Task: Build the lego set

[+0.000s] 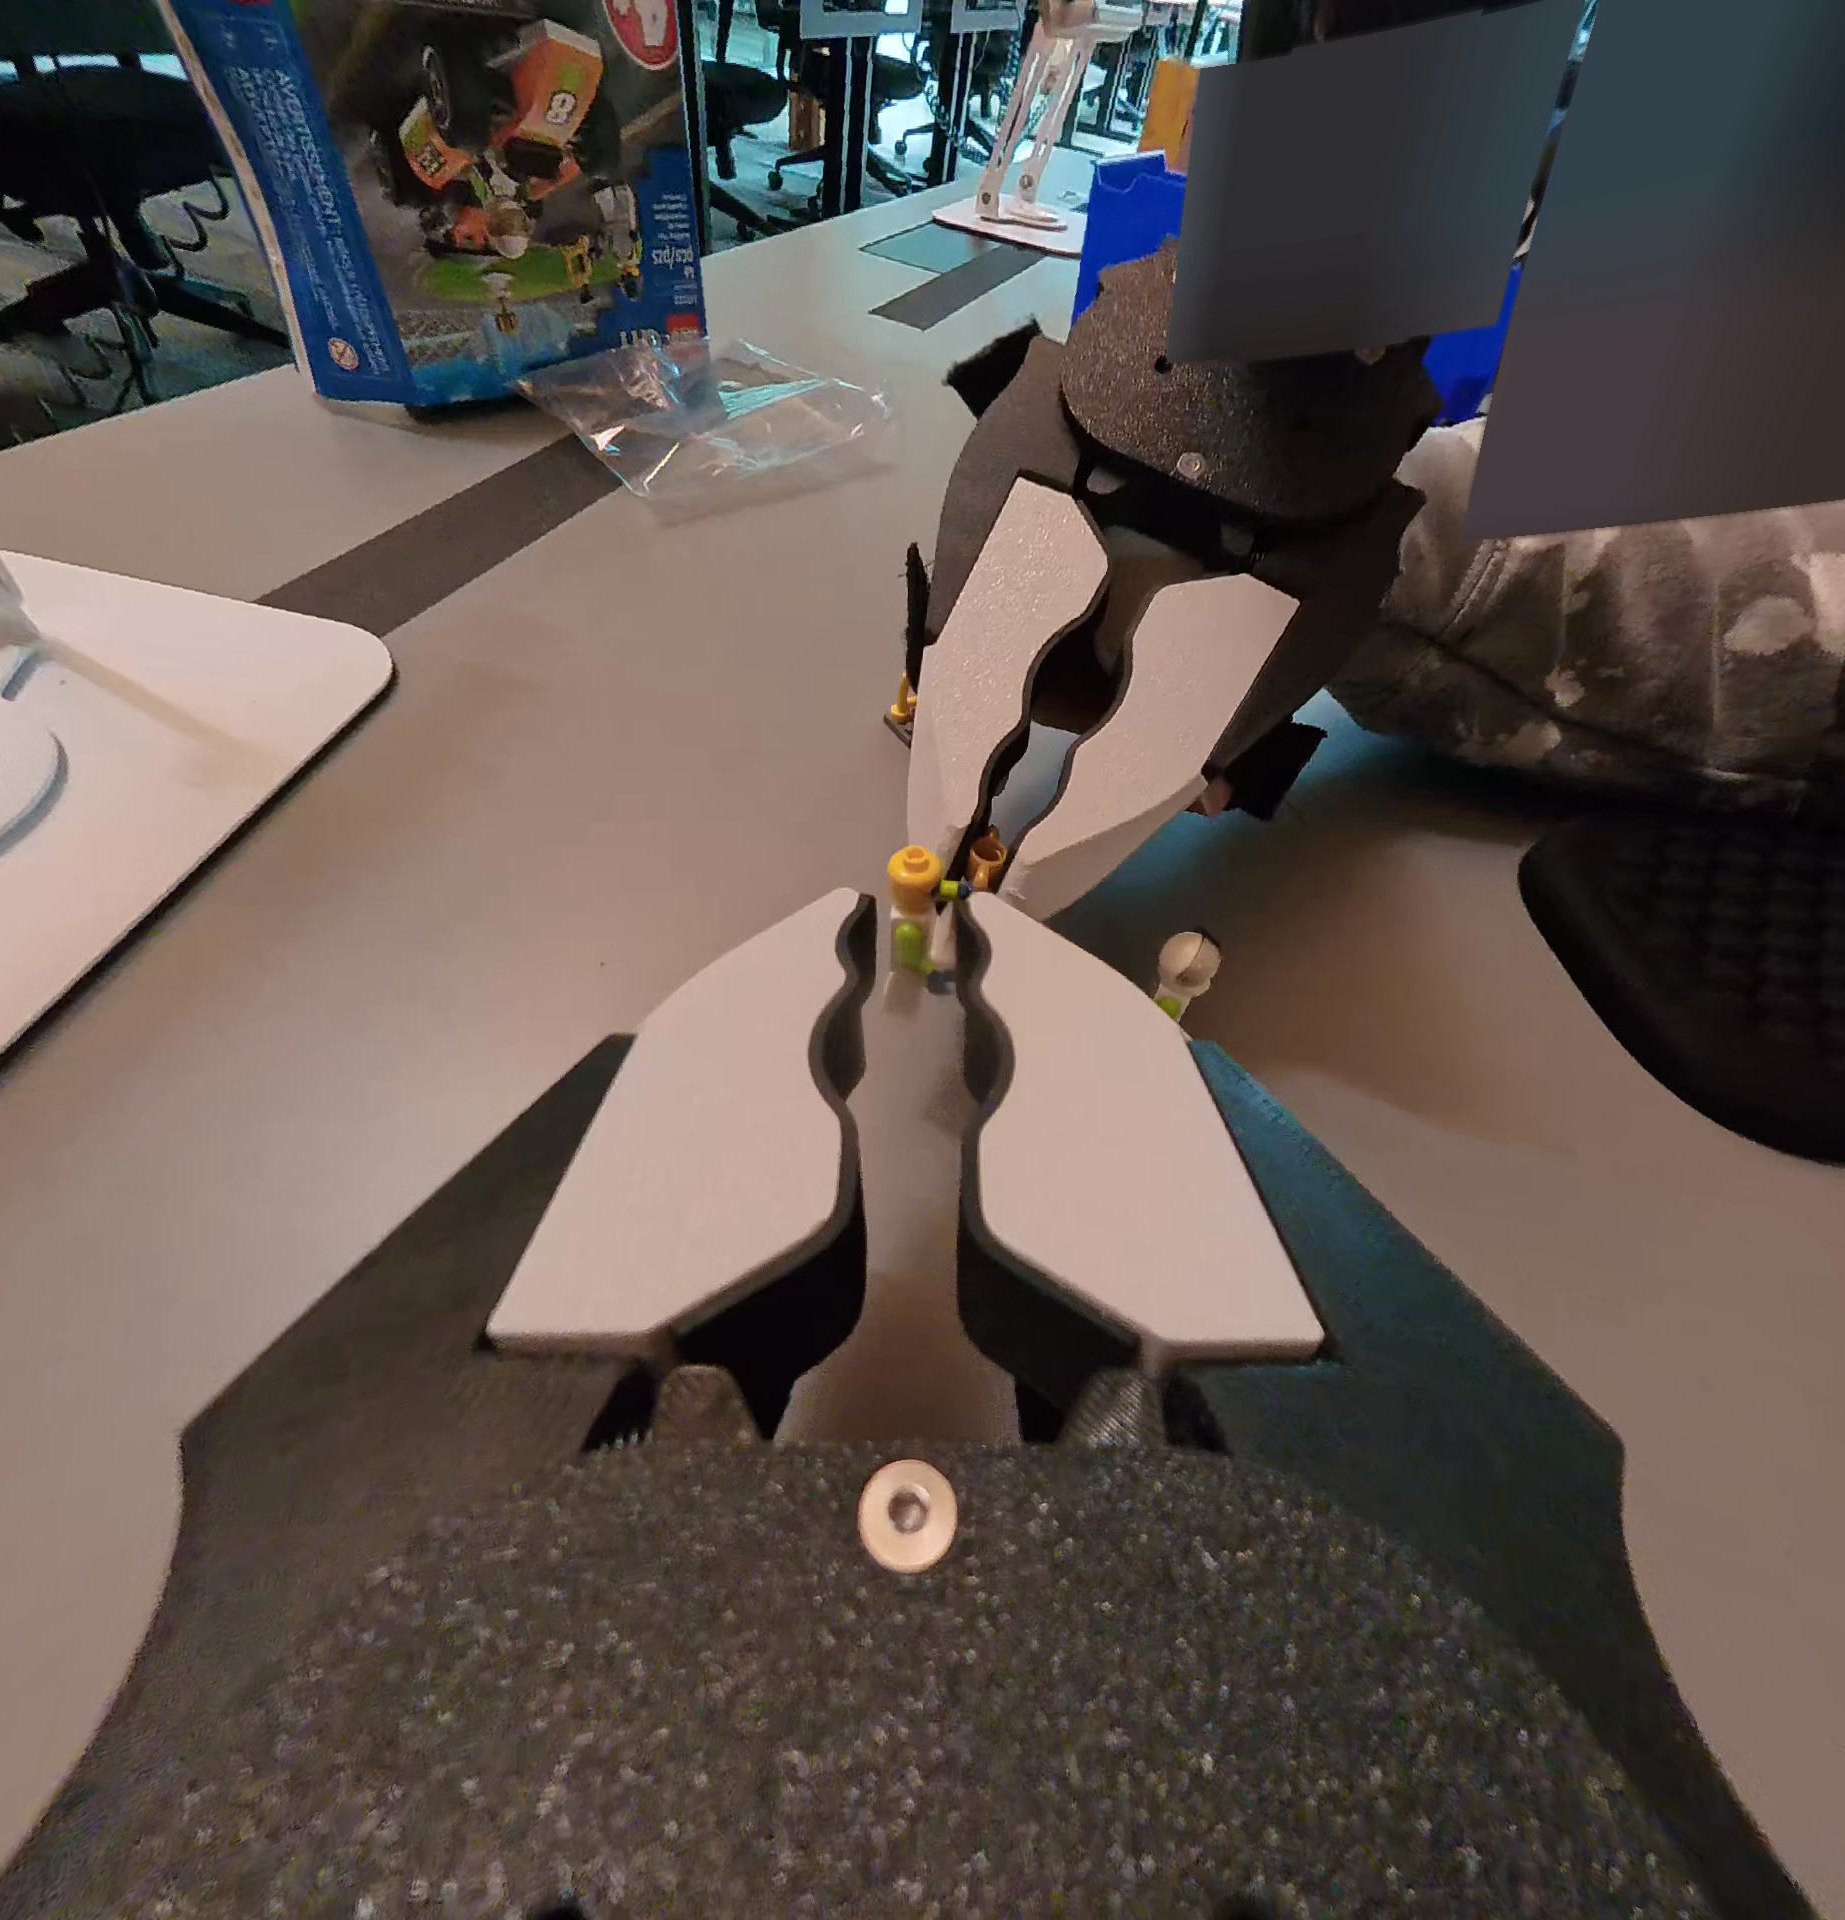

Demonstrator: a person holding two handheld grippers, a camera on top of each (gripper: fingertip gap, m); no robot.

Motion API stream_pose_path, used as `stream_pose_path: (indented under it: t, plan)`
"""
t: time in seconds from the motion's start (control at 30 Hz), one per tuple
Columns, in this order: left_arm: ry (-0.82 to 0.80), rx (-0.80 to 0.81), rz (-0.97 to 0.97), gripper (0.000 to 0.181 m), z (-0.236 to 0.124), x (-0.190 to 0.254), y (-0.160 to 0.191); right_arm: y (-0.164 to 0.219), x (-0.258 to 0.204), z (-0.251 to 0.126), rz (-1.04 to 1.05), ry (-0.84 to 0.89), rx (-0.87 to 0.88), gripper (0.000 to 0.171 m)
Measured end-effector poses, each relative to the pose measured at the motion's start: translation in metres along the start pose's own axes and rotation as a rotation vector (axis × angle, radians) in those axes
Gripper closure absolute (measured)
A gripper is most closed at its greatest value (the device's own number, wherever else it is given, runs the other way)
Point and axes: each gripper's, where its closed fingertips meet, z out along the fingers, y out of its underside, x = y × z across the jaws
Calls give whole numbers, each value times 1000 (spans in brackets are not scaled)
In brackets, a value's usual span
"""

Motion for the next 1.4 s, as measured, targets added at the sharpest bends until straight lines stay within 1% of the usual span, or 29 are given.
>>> stream_pose_path:
  t: [0.17, 0.3, 0.37, 0.67, 0.77, 0.87, 0.97, 1.03, 1.13, 1.23, 1.4]
  plan:
    - [-3, -8, -23, 166, 0, -1, 0, 5, 0, 5, -7, -7, -10, 164]
    - [-39, -94, 37, 166, 7, -3, 9, 6, -4, 9, -25, -23, -17, 164]
    - [-49, -153, 80, 171, 10, -1, 16, 7, -4, 10, -26, -29, -18, 164]
    - [-95, -258, 156, 171, 13, -4, 29, 18, -5, 14, 14, -50, -58, 162]
    - [-100, -276, 162, 171, 13, -5, 32, 14, -2, 5, 46, -60, -36, 156]
    - [-94, -287, 154, 171, 11, -6, 33, 7, 0, -14, 56, -64, 1, 156]
    - [-92, -290, 146, 171, 11, -7, 33, 11, -10, -30, 43, -85, -1, 154]
    - [-89, -291, 141, 171, 11, -7, 33, 18, -24, -33, 33, -107, -23, 150]
    - [-88, -291, 140, 171, 11, -7, 34, 33, -44, -25, 6, -123, -76, 144]
    - [-89, -296, 143, 171, 11, -7, 35, 45, -53, -11, -37, -99, -137, 143]
    - [-95, -293, 145, 171, 10, -8, 33, 41, -52, -6, -46, -94, -118, 147]
